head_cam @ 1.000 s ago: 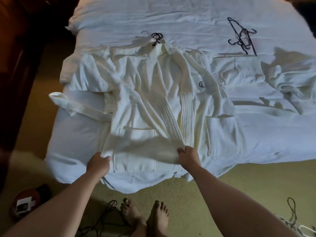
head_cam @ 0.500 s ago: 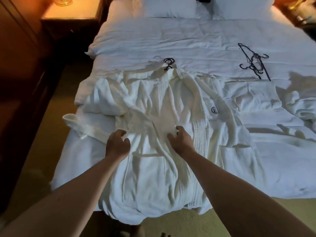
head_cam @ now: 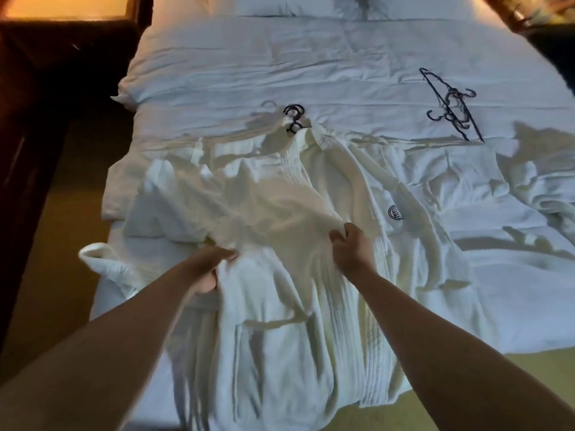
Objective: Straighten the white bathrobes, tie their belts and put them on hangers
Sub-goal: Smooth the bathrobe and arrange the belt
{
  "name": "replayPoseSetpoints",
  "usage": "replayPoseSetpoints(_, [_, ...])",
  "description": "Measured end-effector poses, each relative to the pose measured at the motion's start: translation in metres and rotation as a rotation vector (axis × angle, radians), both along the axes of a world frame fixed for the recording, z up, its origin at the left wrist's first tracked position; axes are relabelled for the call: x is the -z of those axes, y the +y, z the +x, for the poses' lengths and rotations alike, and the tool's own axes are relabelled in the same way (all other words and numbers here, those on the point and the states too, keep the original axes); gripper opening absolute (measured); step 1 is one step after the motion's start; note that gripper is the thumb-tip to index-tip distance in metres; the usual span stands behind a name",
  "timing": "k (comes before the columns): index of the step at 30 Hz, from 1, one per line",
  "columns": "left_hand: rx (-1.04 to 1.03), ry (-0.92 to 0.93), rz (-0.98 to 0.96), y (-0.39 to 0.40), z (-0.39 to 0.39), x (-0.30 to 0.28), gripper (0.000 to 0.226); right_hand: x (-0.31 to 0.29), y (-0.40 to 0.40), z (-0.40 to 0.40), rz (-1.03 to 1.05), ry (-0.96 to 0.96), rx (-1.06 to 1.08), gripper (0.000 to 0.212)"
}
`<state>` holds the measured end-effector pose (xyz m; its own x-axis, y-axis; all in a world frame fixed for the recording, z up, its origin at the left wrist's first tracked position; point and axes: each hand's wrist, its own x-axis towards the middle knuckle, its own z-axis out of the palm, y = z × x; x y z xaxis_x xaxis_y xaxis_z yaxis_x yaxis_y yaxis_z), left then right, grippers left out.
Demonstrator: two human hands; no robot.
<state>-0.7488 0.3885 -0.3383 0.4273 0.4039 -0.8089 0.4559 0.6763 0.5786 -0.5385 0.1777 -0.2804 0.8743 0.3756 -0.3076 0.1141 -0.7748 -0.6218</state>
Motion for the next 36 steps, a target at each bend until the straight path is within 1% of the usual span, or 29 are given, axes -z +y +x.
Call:
replayPoseSetpoints(1, [-0.105,0.032,0.055,0.002,-0.007,0.007,0.032,0.0,-0.007,0.005,-0.041,-0.01,0.032,0.02])
replayPoseSetpoints(2, [-0.19,0.109,0.146,0.004,-0.015,0.014,0.026,0.001,-0.011,0.008,-0.106,-0.005,0.039,0.016])
replayPoseSetpoints(4, [-0.241,0.277,0.345,0.0,-0.026,0.023,0.03,0.005,-0.014,0.009,-0.198,0.02,0.016,0.017])
replayPoseSetpoints(6, [-0.177,0.373,0.461,-0.005,-0.027,0.022,0.035,0.006,-0.004,0.008,-0.184,0.031,0.01,0.009])
replayPoseSetpoints(7, [-0.143,0.365,0.443,-0.006,-0.027,0.022,0.041,0.007,0.003,0.007,-0.185,0.034,0.001,0.011])
replayPoseSetpoints(9, [-0.006,0.363,0.33,-0.001,-0.029,0.019,0.056,0.01,0.009,0.01,-0.237,0.04,-0.033,0.03])
replayPoseSetpoints(10, [0.095,0.347,0.307,0.002,-0.032,0.015,0.055,0.012,0.008,0.013,-0.274,0.04,-0.065,0.037])
replayPoseSetpoints(11, [0.19,0.344,0.343,0.006,-0.037,0.011,0.047,0.014,0.006,0.017,-0.302,0.032,-0.106,0.038])
replayPoseSetpoints(12, [0.263,0.357,0.428,0.007,-0.043,0.007,0.037,0.016,0.004,0.02,-0.325,0.023,-0.146,0.037])
replayPoseSetpoints(13, [0.311,0.398,0.549,0.008,-0.047,0.006,0.032,0.017,0.002,0.022,-0.34,0.01,-0.16,0.035])
replayPoseSetpoints(14, [0.322,0.442,0.662,0.005,-0.052,0.005,0.032,0.019,0.003,0.021,-0.356,-0.015,-0.174,0.034])
replayPoseSetpoints(16, [0.345,0.465,0.771,-0.007,-0.054,-0.001,0.033,0.02,0.007,0.013,-0.421,-0.133,-0.192,0.04])
replayPoseSetpoints(18, [0.371,0.442,0.73,-0.018,-0.054,0.004,0.038,0.023,0.013,0.0,-0.454,-0.342,-0.256,0.059])
replayPoseSetpoints(19, [0.368,0.424,0.686,-0.023,-0.056,0.003,0.04,0.023,0.016,-0.008,-0.429,-0.418,-0.325,0.066])
replayPoseSetpoints(20, [0.368,0.401,0.656,-0.027,-0.058,0.001,0.039,0.023,0.019,-0.014,-0.393,-0.444,-0.409,0.068])
replayPoseSetpoints(23, [0.361,0.367,0.625,-0.029,-0.068,-0.004,0.02,0.03,0.025,-0.037,-0.365,-0.377,-0.715,0.058])
replayPoseSetpoints(25, [0.355,0.394,0.649,-0.026,-0.073,-0.006,0.015,0.037,0.024,-0.053,-0.466,-0.311,-0.879,0.054])
replayPoseSetpoints(26, [0.37,0.421,0.663,-0.024,-0.073,-0.008,0.017,0.042,0.022,-0.058,-0.549,-0.302,-0.92,0.053])
replayPoseSetpoints(28, [0.438,0.449,0.67,-0.02,-0.072,-0.011,0.026,0.047,0.021,-0.068,-0.66,-0.321,-0.903,0.055])
replayPoseSetpoints(30, [0.438,0.405,0.624,-0.012,-0.071,-0.012,0.037,0.044,0.029,-0.077,-0.621,-0.309,-0.822,0.058])
replayPoseSetpoints(33, [0.315,0.347,0.57,0.014,-0.07,-0.013,0.029,0.04,0.062,-0.098,-0.484,-0.24,-0.781,0.059])
replayPoseSetpoints(34, [0.305,0.352,0.584,0.024,-0.071,-0.012,0.026,0.04,0.073,-0.105,-0.449,-0.206,-0.777,0.059])
replayPoseSetpoints(36, [0.297,0.345,0.618,0.054,-0.074,-0.007,0.026,0.041,0.104,-0.121,-0.391,-0.137,-0.751,0.056])
